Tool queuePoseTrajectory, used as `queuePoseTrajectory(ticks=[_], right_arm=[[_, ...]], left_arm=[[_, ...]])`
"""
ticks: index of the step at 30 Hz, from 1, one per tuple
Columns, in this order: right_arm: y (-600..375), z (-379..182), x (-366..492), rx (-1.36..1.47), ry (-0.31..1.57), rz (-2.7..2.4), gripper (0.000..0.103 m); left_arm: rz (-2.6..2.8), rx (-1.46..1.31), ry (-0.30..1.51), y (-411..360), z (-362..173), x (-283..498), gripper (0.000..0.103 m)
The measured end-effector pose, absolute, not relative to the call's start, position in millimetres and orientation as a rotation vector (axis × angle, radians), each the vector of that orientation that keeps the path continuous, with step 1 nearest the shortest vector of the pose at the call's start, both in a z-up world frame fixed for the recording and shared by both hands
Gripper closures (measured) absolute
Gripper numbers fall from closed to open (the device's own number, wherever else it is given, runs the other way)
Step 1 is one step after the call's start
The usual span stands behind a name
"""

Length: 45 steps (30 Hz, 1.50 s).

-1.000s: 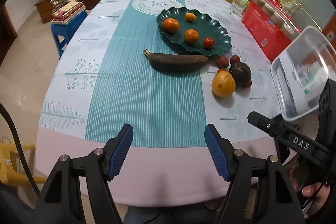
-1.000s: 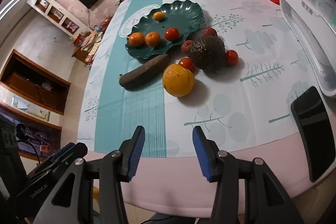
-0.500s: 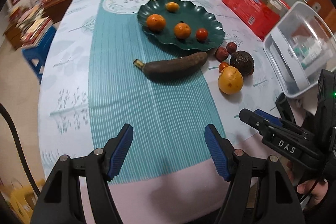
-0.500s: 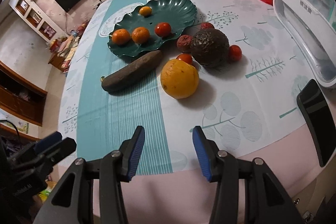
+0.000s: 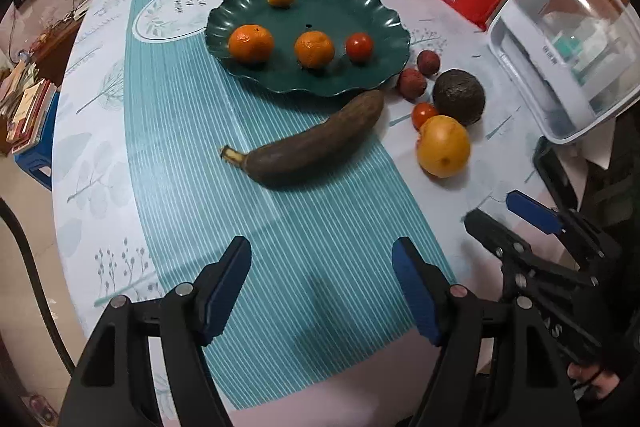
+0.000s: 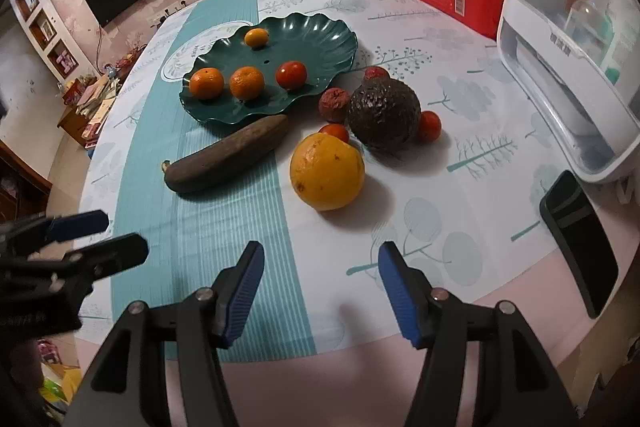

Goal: Organize fruits
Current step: 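Grasp the brown banana with the left tool, then lift the banana with the left tool while the right tool grasps the yellow grapefruit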

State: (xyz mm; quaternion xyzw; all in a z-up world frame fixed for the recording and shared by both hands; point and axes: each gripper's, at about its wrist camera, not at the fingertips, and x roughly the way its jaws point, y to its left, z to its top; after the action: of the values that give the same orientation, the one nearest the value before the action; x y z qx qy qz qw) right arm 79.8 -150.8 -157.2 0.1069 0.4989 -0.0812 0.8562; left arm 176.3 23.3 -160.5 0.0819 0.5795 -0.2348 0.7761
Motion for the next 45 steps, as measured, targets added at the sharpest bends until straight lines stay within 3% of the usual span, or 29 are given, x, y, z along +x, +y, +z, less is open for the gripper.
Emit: queuePoseTrajectory(ticks=[6, 32, 45], right_arm=[[-145, -167, 93, 0.128, 1.034, -0.153, 0.038], [-166, -202, 146, 0.083, 1.011, 0.007, 0.037], [-163, -203, 152, 0.037, 0.961, 0.038, 0.038]], left_arm=[[-0.508, 0.221, 1.27, 9, -168, 202, 0.025], [-0.515, 0.457, 1.35, -50, -234, 272, 0.02], [-0.605, 0.43, 1.24, -51, -231, 267, 0.034]])
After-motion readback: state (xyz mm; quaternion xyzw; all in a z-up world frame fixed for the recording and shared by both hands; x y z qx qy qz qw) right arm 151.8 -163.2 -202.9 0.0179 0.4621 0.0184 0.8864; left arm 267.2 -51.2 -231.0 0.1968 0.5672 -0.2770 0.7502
